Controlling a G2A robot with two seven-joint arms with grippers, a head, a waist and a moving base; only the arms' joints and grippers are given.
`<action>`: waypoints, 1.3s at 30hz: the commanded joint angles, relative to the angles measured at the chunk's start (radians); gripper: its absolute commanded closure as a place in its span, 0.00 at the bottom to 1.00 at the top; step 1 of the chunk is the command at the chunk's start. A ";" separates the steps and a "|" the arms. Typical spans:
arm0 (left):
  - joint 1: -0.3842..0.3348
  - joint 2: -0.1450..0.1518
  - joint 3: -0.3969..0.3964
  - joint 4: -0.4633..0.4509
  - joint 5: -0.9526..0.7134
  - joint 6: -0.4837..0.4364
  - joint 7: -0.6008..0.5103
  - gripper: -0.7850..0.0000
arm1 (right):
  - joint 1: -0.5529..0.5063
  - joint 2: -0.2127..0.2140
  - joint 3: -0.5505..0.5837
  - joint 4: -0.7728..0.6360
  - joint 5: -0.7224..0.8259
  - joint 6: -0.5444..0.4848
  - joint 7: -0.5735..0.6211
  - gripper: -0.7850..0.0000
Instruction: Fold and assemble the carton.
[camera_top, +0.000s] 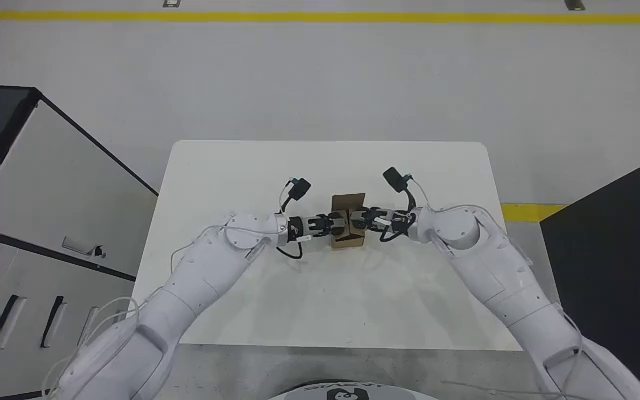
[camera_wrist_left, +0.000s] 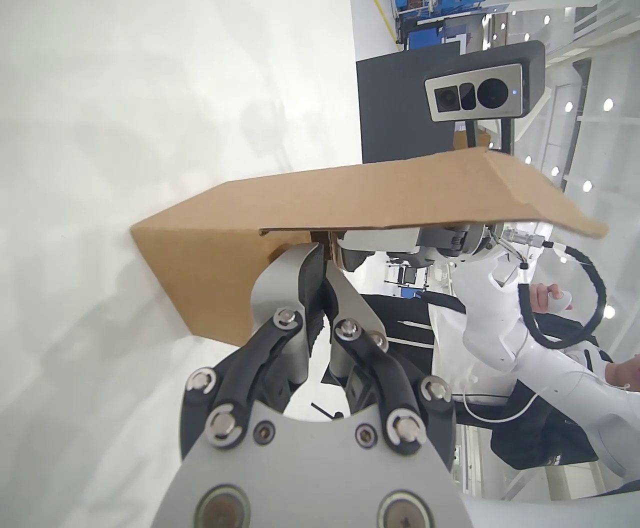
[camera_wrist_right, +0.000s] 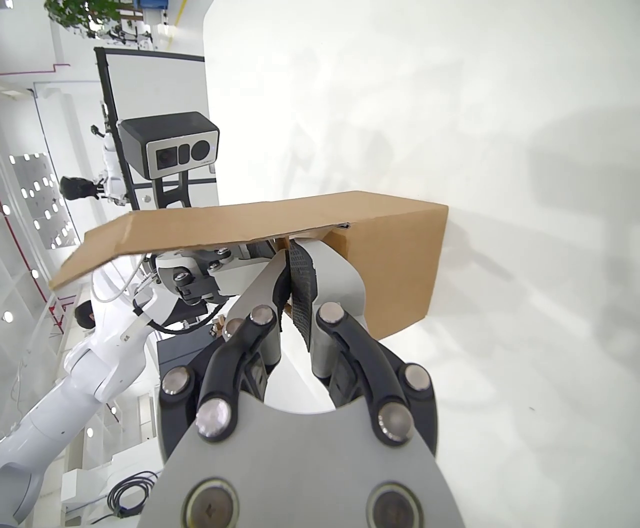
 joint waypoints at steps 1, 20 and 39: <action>0.004 0.001 -0.006 -0.004 0.003 0.000 -0.001 1.00 | -0.001 -0.001 0.000 0.001 -0.002 0.002 0.000 1.00; 0.040 0.009 -0.053 -0.042 0.028 0.001 -0.012 1.00 | -0.005 -0.007 0.000 -0.002 -0.023 0.015 0.001 1.00; 0.061 0.011 -0.081 -0.070 0.051 0.007 -0.021 1.00 | -0.015 -0.010 0.012 -0.009 -0.019 0.012 0.005 1.00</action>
